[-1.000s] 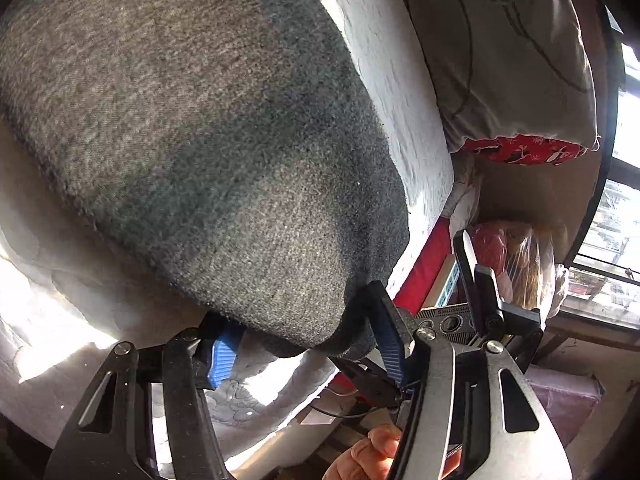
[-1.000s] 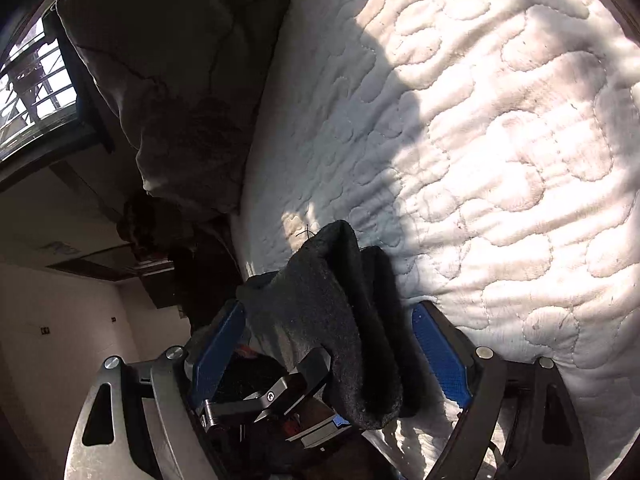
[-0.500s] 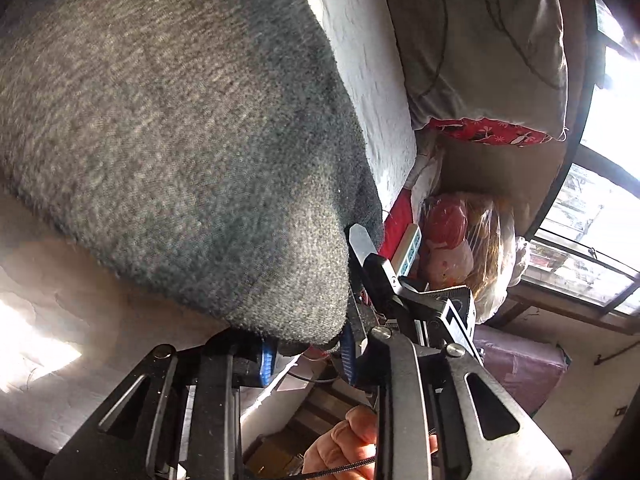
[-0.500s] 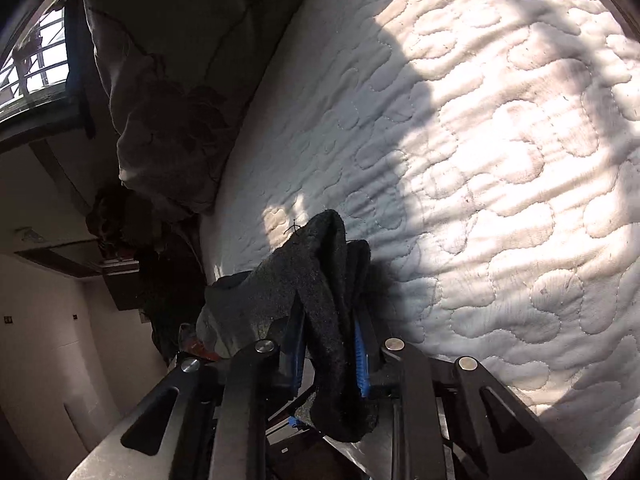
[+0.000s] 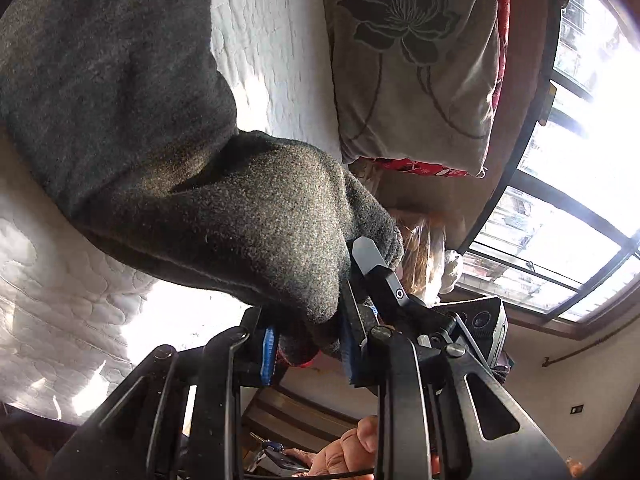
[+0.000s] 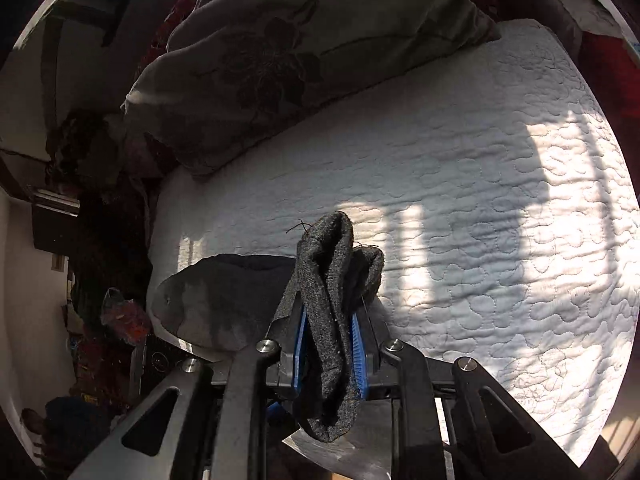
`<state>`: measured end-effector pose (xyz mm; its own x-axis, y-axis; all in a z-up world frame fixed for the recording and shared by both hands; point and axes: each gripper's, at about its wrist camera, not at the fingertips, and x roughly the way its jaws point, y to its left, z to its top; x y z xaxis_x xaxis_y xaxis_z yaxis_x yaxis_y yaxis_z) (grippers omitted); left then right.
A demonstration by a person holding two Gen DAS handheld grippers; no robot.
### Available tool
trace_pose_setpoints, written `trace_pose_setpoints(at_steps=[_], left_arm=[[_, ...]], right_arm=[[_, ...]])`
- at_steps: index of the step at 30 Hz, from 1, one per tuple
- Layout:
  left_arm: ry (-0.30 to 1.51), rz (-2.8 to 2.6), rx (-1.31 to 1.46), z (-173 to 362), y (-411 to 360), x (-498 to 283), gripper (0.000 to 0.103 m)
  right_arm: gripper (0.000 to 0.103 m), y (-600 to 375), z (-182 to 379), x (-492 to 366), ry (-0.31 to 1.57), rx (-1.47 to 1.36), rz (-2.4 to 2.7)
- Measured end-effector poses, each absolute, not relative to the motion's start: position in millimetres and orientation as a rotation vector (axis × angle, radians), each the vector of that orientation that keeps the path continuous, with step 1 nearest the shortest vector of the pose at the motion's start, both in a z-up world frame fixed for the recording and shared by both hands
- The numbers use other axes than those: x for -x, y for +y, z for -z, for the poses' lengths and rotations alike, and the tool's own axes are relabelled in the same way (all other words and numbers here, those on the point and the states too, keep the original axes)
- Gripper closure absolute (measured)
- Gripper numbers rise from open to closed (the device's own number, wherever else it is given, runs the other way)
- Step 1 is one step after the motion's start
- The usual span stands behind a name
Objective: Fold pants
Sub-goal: 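Fold the bundle over with both grippers, then open the right gripper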
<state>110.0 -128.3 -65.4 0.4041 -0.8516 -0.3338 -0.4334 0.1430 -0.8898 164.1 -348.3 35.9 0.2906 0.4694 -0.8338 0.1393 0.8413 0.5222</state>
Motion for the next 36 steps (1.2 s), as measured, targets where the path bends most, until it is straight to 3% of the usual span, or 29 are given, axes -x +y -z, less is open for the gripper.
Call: trace_pose_setpoints(at_steps=[7, 16, 21, 25, 30, 36], left_arm=[[1.154, 0.329, 1.599, 88.6, -47.5, -116.4, 0.08], [1.184, 0.268, 1.809, 135.9, 0.6, -123.4, 0.079], [1.212, 0.317, 1.853, 131.4, 10.9, -113.7, 0.078], [1.196, 0.299, 1.708, 102.8, 29.8, -92.7, 0.078], [1.179, 0.355, 1.445, 64.2, 38.9, -95.3, 0.078], [1.19, 0.464, 0.916, 7.6, 25.8, -154.0, 0.077]], right_arm=[[0.077, -243.8, -27.9, -192.4, 1.316, -0.464, -0.279], [0.056, -202.2, 35.9, -215.3, 1.322, -0.852, -0.35], [0.043, -203.3, 26.3, -210.3, 1.288, -0.977, -0.432], [0.042, -206.9, 18.1, -197.3, 1.243, -0.95, -0.424], [0.044, -213.3, 46.9, -194.2, 1.292, -1.036, -0.409], [0.041, -234.5, 4.8, -145.5, 1.057, -1.146, -0.507]])
